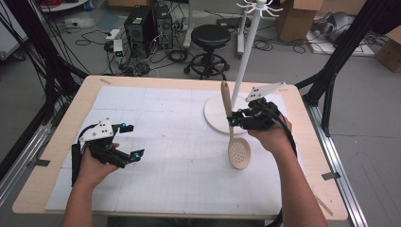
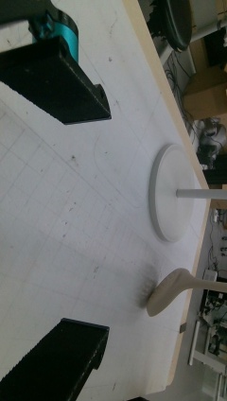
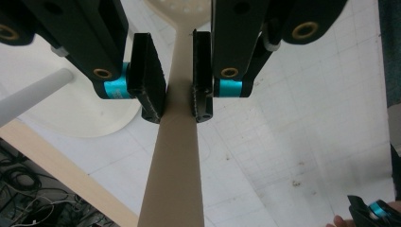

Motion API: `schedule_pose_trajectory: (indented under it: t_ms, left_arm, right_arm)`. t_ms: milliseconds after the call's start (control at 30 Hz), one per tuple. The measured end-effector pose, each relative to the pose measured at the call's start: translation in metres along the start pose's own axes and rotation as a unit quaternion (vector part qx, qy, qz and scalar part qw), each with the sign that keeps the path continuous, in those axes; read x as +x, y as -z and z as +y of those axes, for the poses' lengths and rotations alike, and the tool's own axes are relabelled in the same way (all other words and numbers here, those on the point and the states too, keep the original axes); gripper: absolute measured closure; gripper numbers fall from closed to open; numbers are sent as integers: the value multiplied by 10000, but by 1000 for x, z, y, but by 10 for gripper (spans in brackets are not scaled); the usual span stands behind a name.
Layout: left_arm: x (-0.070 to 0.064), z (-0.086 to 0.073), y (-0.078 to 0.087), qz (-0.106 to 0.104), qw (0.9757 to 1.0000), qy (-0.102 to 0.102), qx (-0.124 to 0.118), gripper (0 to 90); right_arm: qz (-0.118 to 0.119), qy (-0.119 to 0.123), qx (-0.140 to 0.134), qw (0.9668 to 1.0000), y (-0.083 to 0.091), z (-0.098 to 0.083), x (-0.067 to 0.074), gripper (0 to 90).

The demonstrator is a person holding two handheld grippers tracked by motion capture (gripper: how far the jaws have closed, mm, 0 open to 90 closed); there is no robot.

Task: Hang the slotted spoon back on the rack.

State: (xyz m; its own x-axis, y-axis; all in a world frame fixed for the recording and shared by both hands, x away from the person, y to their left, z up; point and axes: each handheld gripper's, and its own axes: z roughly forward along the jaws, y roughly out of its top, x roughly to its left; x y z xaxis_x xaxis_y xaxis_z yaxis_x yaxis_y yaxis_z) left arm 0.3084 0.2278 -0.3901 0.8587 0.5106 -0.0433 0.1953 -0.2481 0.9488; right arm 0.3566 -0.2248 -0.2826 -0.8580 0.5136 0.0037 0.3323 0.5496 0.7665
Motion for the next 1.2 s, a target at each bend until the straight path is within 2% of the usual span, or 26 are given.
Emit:
schedule_pose_trajectory:
  t_ms: [100, 167, 200, 267, 333, 400, 467, 500, 533, 667, 733, 867, 933, 967, 1100, 1133, 1167, 1200]
  left_arm:
    - [0, 0, 0, 0, 10000, 4, -12, 17]
    - [0, 0, 0, 0, 10000, 4, -17, 17]
    - [0, 0, 0, 1, 10000, 1, -14, 16]
    - [0, 0, 0, -7, 10000, -2, -2, 17]
    - [0, 0, -1, -2, 10000, -26, 21, 16]
    - [0, 0, -1, -15, 10000, -21, 14, 16]
    - [0, 0, -1, -12, 10000, -23, 6, 16]
    - [0, 0, -1, -8, 10000, -19, 13, 16]
    - [0, 0, -1, -10, 10000, -21, 16, 16]
    - [0, 0, -1, -8, 10000, -32, 37, 16]
    - [-1, 0, -1, -8, 10000, -27, 20, 16]
    - [0, 0, 0, -8, 10000, -16, -6, 17]
    - [0, 0, 0, -12, 10000, -21, -4, 16]
    - [0, 0, 0, -30, 10000, -33, 1, 16]
    - [0, 0, -1, -23, 10000, -17, 8, 16]
    - [0, 0, -1, -17, 10000, -35, 18, 16]
    - [0, 0, -1, -17, 10000, -35, 18, 16]
    - [0, 0, -1, -17, 10000, -34, 23, 16]
  right_arm:
    - [-63, 21, -140, 9999, 9, 6, -3, 755]
    - [-89, -40, -243, 9997, 16, 9, -6, 756]
    - [-168, -67, -325, 9993, 26, 14, -10, 756]
    - [-203, -84, -363, 9991, 29, 16, -12, 755]
    - [-334, -176, -499, 9980, 45, 23, -20, 755]
    - [-356, -186, -509, 9979, 48, 24, -22, 755]
    - [-528, -261, -553, 9967, 63, 32, -29, 755]
    - [-528, -261, -553, 9967, 63, 32, -29, 755]
    - [-641, -255, -567, 9960, 70, 37, -32, 755]
    - [-728, -257, -577, 9953, 78, 44, -35, 755]
    - [-846, -269, -580, 9944, 86, 51, -40, 755]
    - [-932, -271, -611, 9934, 94, 54, -46, 755]
    - [-977, -373, -625, 9926, 100, 54, -53, 754]
    - [-1069, -486, -617, 9912, 106, 54, -62, 755]
    - [-1210, -617, -613, 9888, 114, 55, -73, 754]
    - [-1259, -797, -624, 9869, 118, 56, -80, 755]
    - [-1259, -797, -624, 9869, 118, 56, -80, 755]
    - [-1301, -870, -636, 9856, 120, 57, -87, 755]
